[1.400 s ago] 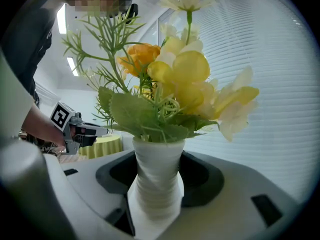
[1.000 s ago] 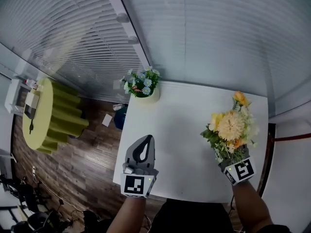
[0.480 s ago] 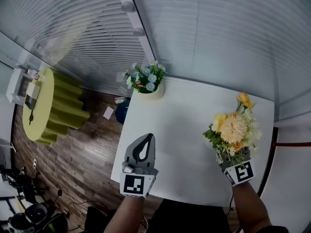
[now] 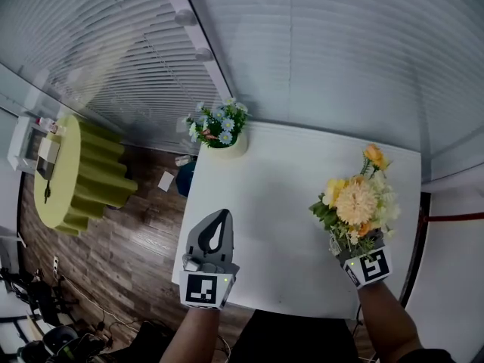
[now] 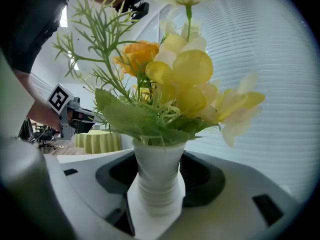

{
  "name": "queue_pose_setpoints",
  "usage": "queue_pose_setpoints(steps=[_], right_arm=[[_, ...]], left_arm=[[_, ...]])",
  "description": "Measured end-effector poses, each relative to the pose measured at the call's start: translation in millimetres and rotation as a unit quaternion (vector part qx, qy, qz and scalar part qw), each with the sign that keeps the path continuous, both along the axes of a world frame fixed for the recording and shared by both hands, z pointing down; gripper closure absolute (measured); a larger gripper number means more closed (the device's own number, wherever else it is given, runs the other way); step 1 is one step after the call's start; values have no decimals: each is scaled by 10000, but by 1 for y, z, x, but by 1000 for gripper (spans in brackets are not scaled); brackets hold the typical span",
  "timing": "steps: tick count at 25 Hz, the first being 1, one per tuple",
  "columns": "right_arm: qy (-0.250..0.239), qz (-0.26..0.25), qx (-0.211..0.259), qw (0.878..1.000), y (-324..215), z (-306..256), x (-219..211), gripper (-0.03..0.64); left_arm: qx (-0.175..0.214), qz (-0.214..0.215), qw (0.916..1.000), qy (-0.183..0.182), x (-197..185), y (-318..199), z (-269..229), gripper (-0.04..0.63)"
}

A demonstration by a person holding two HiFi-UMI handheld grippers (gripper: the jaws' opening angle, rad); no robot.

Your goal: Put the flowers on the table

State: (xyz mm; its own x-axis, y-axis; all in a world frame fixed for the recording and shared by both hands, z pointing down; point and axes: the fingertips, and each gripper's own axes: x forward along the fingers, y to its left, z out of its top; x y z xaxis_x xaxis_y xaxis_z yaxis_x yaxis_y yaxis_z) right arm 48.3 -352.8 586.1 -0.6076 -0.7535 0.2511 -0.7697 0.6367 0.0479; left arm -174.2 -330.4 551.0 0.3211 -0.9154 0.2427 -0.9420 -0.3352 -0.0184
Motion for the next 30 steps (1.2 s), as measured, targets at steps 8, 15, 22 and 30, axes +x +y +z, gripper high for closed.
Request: queue_pose_setpoints(steps=[8, 15, 22, 30], right_arm=[[-70, -29, -142, 9999, 10, -1, 3, 339], [-114, 72, -134, 9998, 21, -7, 11, 313], [-120, 78, -138, 9998, 35, -18, 16, 296], [-40, 247, -273, 9993, 54, -23, 30, 295]], left_arm=[[105, 82, 9999, -45, 6, 9, -10, 600], [210, 115, 9997, -61, 8, 22, -22, 600], [323, 190, 9992, -104, 11, 35, -36, 600], [462, 276, 9984, -192, 11, 56, -55, 600]])
